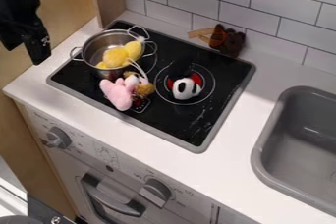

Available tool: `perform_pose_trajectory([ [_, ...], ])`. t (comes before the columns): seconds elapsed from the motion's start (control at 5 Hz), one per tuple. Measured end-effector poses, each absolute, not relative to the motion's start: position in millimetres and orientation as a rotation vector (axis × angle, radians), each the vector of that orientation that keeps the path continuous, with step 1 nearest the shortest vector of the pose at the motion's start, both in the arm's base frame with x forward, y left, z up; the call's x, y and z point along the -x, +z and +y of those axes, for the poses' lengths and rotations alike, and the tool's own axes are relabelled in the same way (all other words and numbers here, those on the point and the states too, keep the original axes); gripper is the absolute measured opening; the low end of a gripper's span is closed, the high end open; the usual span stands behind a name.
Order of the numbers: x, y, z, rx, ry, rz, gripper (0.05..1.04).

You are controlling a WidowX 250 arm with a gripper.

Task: Move the bear to the right side of the right burner

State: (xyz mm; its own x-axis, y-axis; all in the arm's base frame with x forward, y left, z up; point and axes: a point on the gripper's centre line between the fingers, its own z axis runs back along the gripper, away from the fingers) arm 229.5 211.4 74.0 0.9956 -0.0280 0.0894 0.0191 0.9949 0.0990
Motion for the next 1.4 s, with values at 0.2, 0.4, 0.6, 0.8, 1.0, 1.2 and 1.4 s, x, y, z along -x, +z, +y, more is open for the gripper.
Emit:
perform_pose_trajectory([
  [0.2,-225.8,63.2,206.5,-0.067,-0.009,-0.061,0.998],
  [0.4,-233.3,63.6,164.1,-0.021,0.124,-0.037,0.998],
  [0.6,-248.4,71.8,129.9,-0.009,0.204,-0.071,0.998],
  [0.8,-257.2,79.5,113.3,-0.023,0.289,-0.126,0.998],
  [1.0,-271.4,88.1,91.9,-0.003,0.338,-0.137,0.998],
  [1.2,-289.1,100.0,77.6,0.012,0.397,-0.185,0.998],
  [1.4,-305.7,113.0,67.8,0.056,0.456,-0.244,0.998],
])
